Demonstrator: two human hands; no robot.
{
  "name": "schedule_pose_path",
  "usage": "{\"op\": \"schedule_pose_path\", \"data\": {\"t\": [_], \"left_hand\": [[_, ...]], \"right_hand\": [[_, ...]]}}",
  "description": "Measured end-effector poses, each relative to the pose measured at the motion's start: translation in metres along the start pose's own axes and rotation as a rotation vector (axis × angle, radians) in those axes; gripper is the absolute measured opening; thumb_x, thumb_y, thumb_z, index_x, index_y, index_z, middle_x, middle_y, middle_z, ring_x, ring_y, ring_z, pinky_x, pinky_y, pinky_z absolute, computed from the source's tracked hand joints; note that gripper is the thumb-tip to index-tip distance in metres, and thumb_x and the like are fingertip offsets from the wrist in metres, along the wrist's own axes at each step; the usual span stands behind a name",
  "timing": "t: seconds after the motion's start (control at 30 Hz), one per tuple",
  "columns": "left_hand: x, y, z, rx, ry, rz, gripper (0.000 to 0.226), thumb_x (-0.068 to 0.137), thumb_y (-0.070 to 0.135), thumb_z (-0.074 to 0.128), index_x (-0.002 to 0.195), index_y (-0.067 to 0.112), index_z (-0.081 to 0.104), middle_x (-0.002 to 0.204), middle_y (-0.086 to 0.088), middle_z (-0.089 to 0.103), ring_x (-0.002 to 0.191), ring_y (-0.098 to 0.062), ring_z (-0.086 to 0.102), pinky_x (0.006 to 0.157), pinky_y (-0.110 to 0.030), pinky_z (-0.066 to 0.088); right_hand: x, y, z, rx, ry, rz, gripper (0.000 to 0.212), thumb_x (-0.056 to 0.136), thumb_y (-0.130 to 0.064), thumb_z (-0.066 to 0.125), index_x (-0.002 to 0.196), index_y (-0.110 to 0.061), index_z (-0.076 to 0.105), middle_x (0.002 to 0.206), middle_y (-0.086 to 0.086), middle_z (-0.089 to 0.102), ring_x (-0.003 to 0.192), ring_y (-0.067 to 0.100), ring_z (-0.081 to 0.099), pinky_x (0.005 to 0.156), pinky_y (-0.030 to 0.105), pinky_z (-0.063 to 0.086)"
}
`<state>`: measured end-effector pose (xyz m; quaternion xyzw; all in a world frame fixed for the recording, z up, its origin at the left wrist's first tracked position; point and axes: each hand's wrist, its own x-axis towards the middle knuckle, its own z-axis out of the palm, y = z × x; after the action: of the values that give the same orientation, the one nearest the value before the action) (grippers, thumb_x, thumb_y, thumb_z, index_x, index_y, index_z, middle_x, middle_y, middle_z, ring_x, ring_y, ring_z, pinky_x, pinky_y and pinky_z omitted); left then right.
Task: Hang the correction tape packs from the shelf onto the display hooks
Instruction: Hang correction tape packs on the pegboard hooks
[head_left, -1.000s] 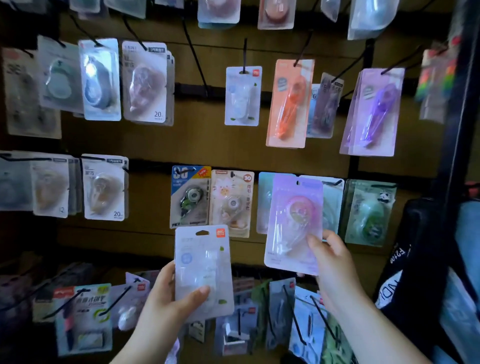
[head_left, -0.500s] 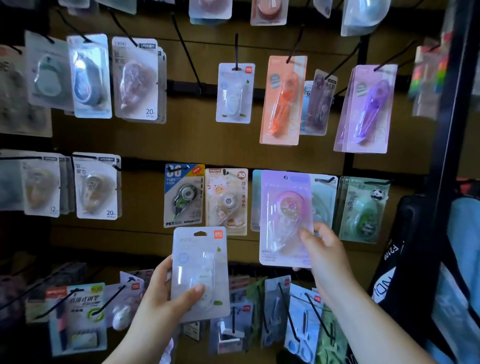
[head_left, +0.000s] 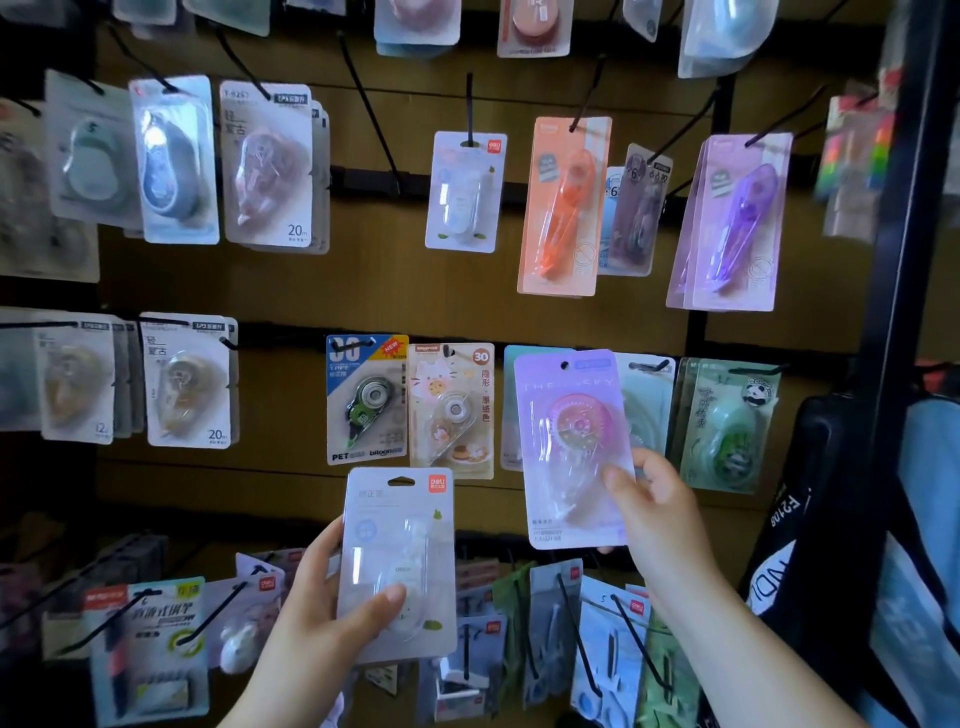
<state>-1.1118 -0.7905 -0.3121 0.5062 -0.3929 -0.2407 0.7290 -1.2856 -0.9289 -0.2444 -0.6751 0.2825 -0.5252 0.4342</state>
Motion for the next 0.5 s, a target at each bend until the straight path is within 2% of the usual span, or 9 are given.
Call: {"op": "schedule_pose_path", "data": {"t": [0.07, 0.1, 0.2, 0.27, 0.3, 0.37, 0.43, 0.5], "left_hand": [[-0.001, 0.0, 0.0, 0.026, -0.016, 0.014, 0.117, 0.019, 0.055, 0.084, 0.122, 0.032, 0.034, 0.114, -0.002, 0.056, 0.098, -0.022, 0.059, 0.066, -0.034, 0.056], [0.0, -0.001, -0.001, 0.038, -0.017, 0.018, 0.127, 0.008, 0.057, 0.084, 0.123, 0.033, 0.034, 0.113, 0.0, 0.056, 0.098, -0.022, 0.06, 0.067, -0.035, 0.055], [0.001, -0.002, -0.001, 0.027, -0.024, 0.013, 0.135, 0.003, 0.053, 0.084, 0.126, 0.031, 0.034, 0.111, 0.002, 0.057, 0.098, -0.023, 0.06, 0.068, -0.037, 0.055], [0.0, -0.002, 0.0, -0.01, -0.019, 0.017, 0.122, 0.022, 0.047, 0.089, 0.129, 0.028, 0.034, 0.109, 0.001, 0.057, 0.096, -0.023, 0.06, 0.066, -0.036, 0.055], [0.001, -0.002, 0.001, -0.031, -0.01, 0.014, 0.11, 0.038, 0.037, 0.09, 0.132, 0.025, 0.033, 0.106, 0.001, 0.057, 0.093, -0.021, 0.06, 0.061, -0.033, 0.057], [0.003, -0.004, 0.002, -0.062, 0.02, 0.002, 0.081, 0.067, 0.01, 0.077, 0.133, 0.024, 0.033, 0.103, 0.002, 0.057, 0.088, -0.019, 0.061, 0.054, -0.027, 0.058], [0.004, -0.005, 0.003, -0.077, 0.027, -0.024, 0.068, 0.075, -0.003, 0.064, 0.128, 0.027, 0.034, 0.103, 0.002, 0.056, 0.089, -0.02, 0.061, 0.059, -0.031, 0.058], [0.004, -0.006, 0.004, -0.082, 0.023, -0.027, 0.067, 0.075, -0.003, 0.062, 0.126, 0.029, 0.034, 0.105, 0.002, 0.057, 0.091, -0.021, 0.062, 0.063, -0.034, 0.058]], "right_hand": [[0.004, 0.001, 0.0, -0.004, 0.015, -0.001, 0.013, 0.094, -0.014, 0.044, 0.104, -0.012, 0.052, 0.079, 0.013, 0.052, 0.053, 0.022, 0.043, 0.037, 0.018, 0.04], [0.006, 0.001, 0.0, -0.003, 0.025, -0.002, 0.013, 0.094, -0.014, 0.045, 0.103, -0.012, 0.053, 0.079, 0.012, 0.053, 0.055, 0.022, 0.045, 0.04, 0.021, 0.041], [0.011, 0.002, 0.0, -0.011, 0.052, -0.003, 0.014, 0.093, -0.014, 0.045, 0.102, -0.01, 0.055, 0.082, 0.014, 0.052, 0.067, 0.024, 0.046, 0.045, 0.025, 0.04], [0.012, 0.005, -0.001, -0.025, 0.053, 0.011, 0.016, 0.093, -0.014, 0.045, 0.106, -0.012, 0.054, 0.079, 0.014, 0.053, 0.059, 0.023, 0.045, 0.04, 0.022, 0.038], [0.012, 0.006, 0.0, -0.022, 0.051, 0.023, 0.016, 0.093, -0.013, 0.045, 0.106, -0.011, 0.054, 0.076, 0.012, 0.054, 0.054, 0.021, 0.045, 0.037, 0.021, 0.038], [0.014, 0.007, 0.002, -0.021, 0.042, 0.046, 0.017, 0.094, -0.013, 0.044, 0.107, -0.009, 0.054, 0.075, 0.007, 0.054, 0.052, 0.018, 0.044, 0.035, 0.017, 0.038], [0.021, 0.01, 0.007, -0.05, 0.043, 0.058, 0.022, 0.094, -0.015, 0.043, 0.112, -0.008, 0.053, 0.081, 0.004, 0.054, 0.057, 0.016, 0.046, 0.035, 0.016, 0.039], [0.032, 0.012, 0.014, -0.097, 0.059, 0.055, 0.025, 0.095, -0.016, 0.042, 0.116, -0.007, 0.051, 0.09, 0.005, 0.053, 0.059, 0.015, 0.047, 0.035, 0.015, 0.04]]}}
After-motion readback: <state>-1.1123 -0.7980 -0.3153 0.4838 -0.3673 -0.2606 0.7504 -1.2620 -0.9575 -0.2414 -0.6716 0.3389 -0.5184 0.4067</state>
